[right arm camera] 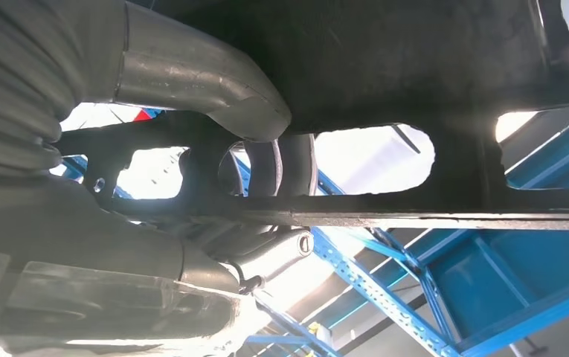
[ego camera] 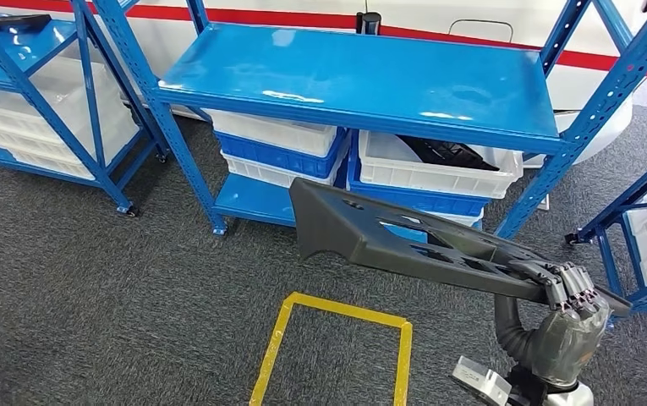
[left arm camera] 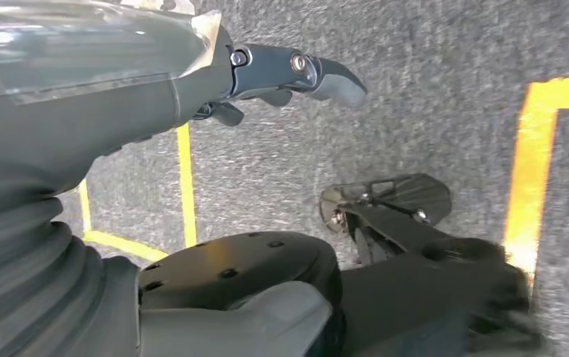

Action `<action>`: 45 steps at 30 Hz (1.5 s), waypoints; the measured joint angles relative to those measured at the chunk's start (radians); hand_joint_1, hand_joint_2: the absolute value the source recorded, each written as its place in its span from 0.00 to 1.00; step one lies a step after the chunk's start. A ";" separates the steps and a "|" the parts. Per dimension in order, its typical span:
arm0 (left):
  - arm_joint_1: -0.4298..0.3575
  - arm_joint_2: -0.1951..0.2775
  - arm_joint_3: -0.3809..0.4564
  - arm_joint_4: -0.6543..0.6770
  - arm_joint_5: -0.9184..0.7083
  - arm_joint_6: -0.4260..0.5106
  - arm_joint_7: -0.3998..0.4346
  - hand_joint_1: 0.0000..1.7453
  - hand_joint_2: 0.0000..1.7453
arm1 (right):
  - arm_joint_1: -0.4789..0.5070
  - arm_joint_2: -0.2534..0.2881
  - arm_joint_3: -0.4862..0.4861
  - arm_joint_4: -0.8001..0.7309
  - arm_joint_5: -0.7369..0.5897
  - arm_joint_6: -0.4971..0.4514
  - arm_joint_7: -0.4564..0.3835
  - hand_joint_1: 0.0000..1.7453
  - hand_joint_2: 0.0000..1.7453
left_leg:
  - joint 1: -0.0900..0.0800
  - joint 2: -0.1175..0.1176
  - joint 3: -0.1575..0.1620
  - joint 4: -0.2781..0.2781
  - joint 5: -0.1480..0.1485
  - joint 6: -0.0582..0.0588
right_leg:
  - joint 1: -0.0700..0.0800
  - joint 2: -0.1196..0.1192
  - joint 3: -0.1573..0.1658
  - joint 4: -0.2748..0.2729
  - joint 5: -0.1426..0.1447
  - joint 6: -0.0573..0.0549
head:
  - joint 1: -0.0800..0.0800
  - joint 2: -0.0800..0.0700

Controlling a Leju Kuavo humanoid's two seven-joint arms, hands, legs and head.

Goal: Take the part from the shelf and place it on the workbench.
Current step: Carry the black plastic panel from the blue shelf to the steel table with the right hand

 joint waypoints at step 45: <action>0.003 -0.003 0.003 0.000 0.006 -0.001 0.004 0.00 1.00 | -0.012 -0.027 -0.001 0.011 -0.032 0.000 0.000 1.00 1.00 | -0.017 0.007 0.011 -0.180 0.109 0.057 | 0.006 0.000 -0.030 0.179 -0.097 0.048 | 0.005 0.000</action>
